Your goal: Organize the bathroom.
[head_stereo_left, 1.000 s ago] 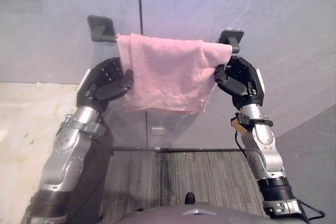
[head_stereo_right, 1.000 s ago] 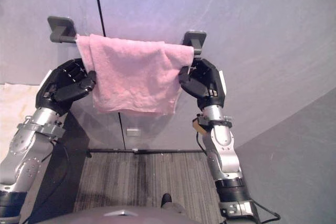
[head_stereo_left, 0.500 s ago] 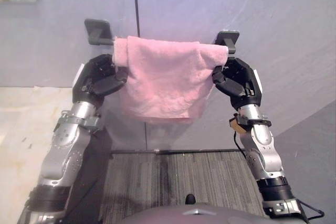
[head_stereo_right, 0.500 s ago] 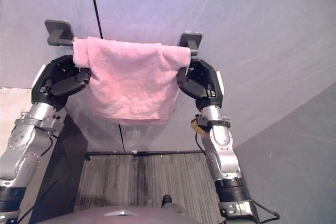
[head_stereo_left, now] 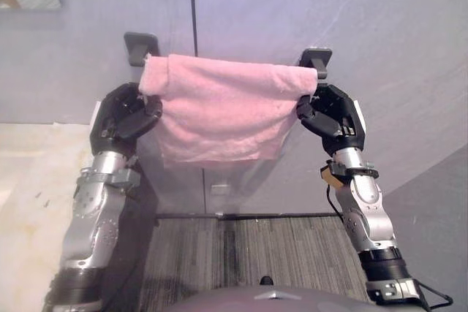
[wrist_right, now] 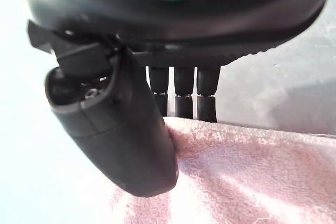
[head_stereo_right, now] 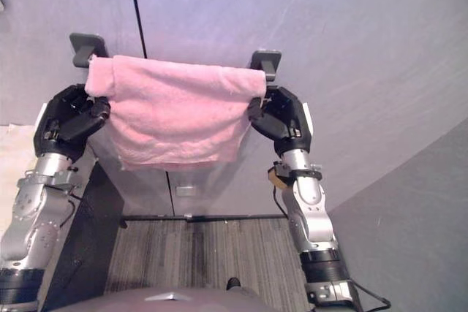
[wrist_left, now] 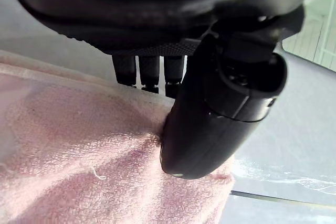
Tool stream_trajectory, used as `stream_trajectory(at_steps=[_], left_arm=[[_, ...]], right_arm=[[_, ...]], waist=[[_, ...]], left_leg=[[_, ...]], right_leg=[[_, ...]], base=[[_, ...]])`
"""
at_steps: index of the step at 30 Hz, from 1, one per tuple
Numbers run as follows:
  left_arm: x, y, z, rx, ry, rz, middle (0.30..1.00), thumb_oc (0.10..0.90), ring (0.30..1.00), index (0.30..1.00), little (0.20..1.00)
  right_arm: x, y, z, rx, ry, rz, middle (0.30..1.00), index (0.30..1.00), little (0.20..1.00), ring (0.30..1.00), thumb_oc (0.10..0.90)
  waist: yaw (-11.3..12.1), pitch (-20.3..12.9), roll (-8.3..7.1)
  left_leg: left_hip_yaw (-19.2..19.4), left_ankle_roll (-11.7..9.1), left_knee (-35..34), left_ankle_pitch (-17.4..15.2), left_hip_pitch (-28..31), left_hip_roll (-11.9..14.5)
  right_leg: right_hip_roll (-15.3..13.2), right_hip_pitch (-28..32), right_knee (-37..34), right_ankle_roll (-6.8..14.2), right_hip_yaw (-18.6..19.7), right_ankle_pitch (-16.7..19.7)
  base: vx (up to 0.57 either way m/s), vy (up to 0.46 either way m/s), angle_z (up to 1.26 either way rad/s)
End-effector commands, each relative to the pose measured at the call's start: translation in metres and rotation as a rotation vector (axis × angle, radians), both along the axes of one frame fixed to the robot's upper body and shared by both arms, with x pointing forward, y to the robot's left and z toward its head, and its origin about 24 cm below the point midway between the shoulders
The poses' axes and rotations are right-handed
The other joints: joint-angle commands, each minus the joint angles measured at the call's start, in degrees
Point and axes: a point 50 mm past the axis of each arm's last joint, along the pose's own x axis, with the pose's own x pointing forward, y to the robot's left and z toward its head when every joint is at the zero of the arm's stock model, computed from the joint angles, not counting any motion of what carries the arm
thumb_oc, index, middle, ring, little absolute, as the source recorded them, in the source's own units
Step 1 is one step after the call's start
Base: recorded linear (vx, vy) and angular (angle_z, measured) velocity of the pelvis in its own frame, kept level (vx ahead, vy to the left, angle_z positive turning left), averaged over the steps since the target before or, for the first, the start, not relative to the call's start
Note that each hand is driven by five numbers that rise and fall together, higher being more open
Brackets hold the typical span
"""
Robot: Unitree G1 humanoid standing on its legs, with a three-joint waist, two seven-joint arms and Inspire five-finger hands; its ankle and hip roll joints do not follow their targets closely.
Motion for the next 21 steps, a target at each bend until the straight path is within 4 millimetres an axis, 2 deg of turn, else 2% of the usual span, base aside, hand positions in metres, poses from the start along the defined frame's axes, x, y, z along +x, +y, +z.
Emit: stream_trajectory(at_steps=[1,10,21], left_arm=[[-0.006,0.015,0.003,-0.016,-0.060,0.079,0.300,0.400,0.300,0.300,0.300],[0.005,-0.001,-0.002,-0.086,-0.046,0.061,0.300,0.400,0.300,0.300,0.300],[0.004,-0.005,-0.014,-0.136,0.002,0.113,0.300,0.400,0.300,0.300,0.300]], right_arm=[[-0.052,-0.038,-0.088,0.016,0.422,-0.175,0.300,0.300,0.300,0.300,0.400],[-0.062,-0.030,-0.114,0.173,0.575,-0.248,0.300,0.300,0.300,0.300,0.400],[-0.069,-0.018,-0.128,0.295,0.662,-0.306,0.300,0.300,0.300,0.300,0.400]], waist=[[-0.6,1.4,2.52],[-1.5,1.7,2.42],[-1.3,1.8,2.45]], left_leg=[[0.8,2.6,-0.1,0.3,-1.4,-1.1],[1.3,2.8,-0.1,0.4,-1.4,-1.0],[1.0,3.0,-0.1,0.6,-1.5,-1.0]], right_leg=[[-1.5,-1.5,7.3,4.4,-1.8,-4.7],[-1.4,-2.2,7.9,4.5,-1.2,-4.1],[-0.8,-1.7,7.0,4.1,-1.1,-4.5]], base=[[0.00,0.000,0.00],[0.00,0.000,0.00],[0.00,0.000,0.00]])
